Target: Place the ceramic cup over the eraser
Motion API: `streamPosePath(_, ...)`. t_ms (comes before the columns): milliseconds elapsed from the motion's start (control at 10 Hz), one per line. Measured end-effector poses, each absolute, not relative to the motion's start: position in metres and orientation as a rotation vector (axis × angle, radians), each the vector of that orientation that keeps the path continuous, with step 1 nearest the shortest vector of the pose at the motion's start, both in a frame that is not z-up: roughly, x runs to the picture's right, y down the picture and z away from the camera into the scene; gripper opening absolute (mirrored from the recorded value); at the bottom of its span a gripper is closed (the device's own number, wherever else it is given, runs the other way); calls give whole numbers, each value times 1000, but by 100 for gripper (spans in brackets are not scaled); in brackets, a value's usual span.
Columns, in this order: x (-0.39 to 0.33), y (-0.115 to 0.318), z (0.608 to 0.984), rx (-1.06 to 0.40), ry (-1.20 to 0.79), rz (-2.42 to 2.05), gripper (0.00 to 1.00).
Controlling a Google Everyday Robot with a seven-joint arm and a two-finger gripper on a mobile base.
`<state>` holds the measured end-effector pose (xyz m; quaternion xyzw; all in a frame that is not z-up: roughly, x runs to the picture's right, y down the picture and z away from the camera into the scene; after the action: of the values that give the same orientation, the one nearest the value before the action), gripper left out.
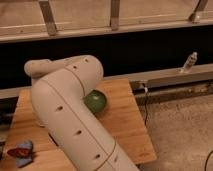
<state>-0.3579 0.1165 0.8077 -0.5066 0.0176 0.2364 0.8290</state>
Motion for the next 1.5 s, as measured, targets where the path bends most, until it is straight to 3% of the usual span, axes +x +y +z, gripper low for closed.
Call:
streamPosePath(900,-276,62,777,-931,-14,684,0)
streamPosePath(1500,-212,35,781,-911,-13,798,0)
